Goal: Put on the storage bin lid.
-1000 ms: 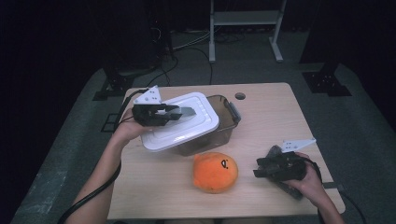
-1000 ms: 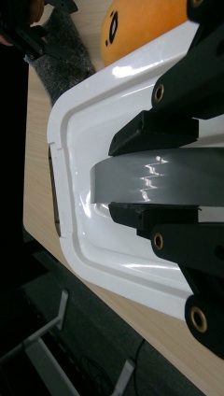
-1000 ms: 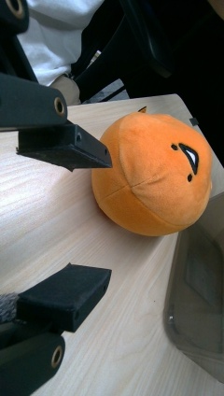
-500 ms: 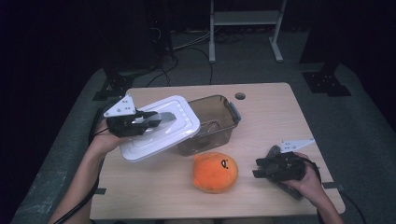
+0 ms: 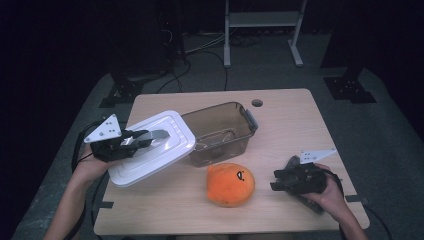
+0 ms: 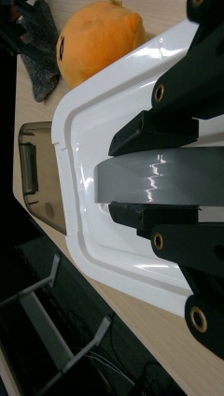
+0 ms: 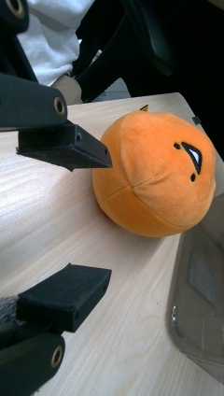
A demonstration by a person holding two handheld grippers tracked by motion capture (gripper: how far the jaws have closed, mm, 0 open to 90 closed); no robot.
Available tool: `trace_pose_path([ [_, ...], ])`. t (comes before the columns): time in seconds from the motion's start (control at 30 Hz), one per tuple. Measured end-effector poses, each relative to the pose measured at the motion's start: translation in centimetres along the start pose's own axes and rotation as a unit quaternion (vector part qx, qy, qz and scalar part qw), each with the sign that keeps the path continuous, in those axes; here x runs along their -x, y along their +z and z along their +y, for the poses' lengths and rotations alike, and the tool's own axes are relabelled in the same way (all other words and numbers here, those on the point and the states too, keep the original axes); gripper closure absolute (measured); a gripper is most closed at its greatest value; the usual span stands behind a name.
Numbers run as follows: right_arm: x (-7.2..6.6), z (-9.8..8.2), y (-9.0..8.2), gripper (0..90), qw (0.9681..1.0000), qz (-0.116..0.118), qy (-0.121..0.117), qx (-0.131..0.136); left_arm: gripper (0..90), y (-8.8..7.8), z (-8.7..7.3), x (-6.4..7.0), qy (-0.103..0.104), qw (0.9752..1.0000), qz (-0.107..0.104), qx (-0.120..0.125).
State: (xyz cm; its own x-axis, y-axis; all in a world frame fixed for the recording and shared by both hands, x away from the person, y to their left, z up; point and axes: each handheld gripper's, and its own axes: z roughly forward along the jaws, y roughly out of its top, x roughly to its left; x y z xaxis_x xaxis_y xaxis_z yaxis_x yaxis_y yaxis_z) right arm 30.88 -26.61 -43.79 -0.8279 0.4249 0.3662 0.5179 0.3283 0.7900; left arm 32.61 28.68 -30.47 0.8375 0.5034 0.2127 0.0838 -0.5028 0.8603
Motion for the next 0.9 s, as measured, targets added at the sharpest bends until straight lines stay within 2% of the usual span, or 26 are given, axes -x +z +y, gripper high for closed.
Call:
trace_pose_path([
  [0.37,0.0,0.0,0.0,38.6,1.0,0.0,0.001,0.0,66.3,-1.9,-2.0,1.0,-0.008,0.9999,0.008,0.008],
  [0.57,0.0,0.0,0.1,38.6,1.0,0.0,0.002,-0.002,66.3,-2.7,-2.6,1.5,-0.008,0.9999,0.008,0.005],
  [0.8,0.0,0.0,0.0,38.6,1.0,-0.001,0.002,0.0,66.3,-3.4,-3.2,2.0,-0.011,0.9998,0.008,0.013],
  [0.9,0.0,-0.1,0.0,38.6,1.0,-0.002,0.003,0.001,66.3,-3.8,-4.1,2.3,-0.019,0.9997,0.007,0.015],
])
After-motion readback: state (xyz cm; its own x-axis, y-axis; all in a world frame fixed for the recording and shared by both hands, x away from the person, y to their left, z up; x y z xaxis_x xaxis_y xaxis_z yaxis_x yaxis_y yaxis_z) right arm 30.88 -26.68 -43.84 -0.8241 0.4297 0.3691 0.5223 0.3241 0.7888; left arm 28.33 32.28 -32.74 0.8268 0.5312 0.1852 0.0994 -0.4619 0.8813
